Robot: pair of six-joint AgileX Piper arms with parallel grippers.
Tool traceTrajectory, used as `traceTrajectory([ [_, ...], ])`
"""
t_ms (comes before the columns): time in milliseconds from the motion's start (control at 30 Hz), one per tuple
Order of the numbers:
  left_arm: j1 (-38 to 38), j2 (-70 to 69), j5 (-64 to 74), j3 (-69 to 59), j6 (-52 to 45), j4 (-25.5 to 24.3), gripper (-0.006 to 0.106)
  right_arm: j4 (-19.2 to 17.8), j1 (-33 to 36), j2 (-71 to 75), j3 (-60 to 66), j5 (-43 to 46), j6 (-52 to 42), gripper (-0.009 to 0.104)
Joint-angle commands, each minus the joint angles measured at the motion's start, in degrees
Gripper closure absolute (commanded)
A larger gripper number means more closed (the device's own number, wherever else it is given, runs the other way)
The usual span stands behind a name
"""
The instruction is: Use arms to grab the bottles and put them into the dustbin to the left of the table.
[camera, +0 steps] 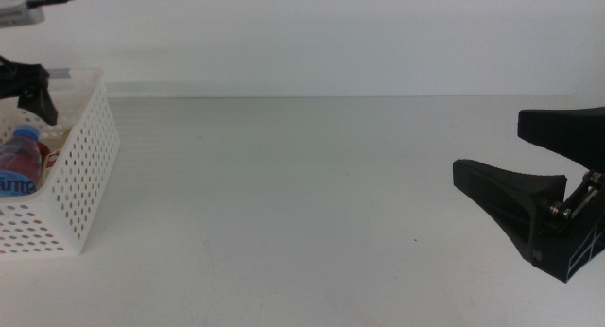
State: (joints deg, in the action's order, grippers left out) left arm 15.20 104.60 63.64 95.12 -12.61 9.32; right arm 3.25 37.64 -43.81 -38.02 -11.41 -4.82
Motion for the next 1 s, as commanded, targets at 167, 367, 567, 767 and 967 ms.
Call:
traceTrajectory([
  [167,-5.9,-16.1,-9.1,-8.1,0.4,1.9,0.010,-0.6,0.0,0.3,-1.4,4.2,-0.5,0.024],
  [367,-12.8,-26.5,-19.3,-16.9,-2.3,1.8,0.010,-0.6,0.0,0.3,-1.4,4.2,-0.5,0.024],
  [567,-19.3,-36.6,-30.8,-27.5,-2.6,3.5,0.010,-0.6,0.0,0.3,-1.4,4.2,-0.5,0.024],
  [767,-23.6,-45.2,-38.8,-36.3,-2.4,4.6,0.010,-0.6,0.0,0.3,-1.4,4.2,-0.5,0.024],
  [967,-23.6,-49.9,-43.5,-39.8,-2.4,4.0,0.010,-0.6,0.0,0.3,-1.4,4.2,-0.5,0.024],
])
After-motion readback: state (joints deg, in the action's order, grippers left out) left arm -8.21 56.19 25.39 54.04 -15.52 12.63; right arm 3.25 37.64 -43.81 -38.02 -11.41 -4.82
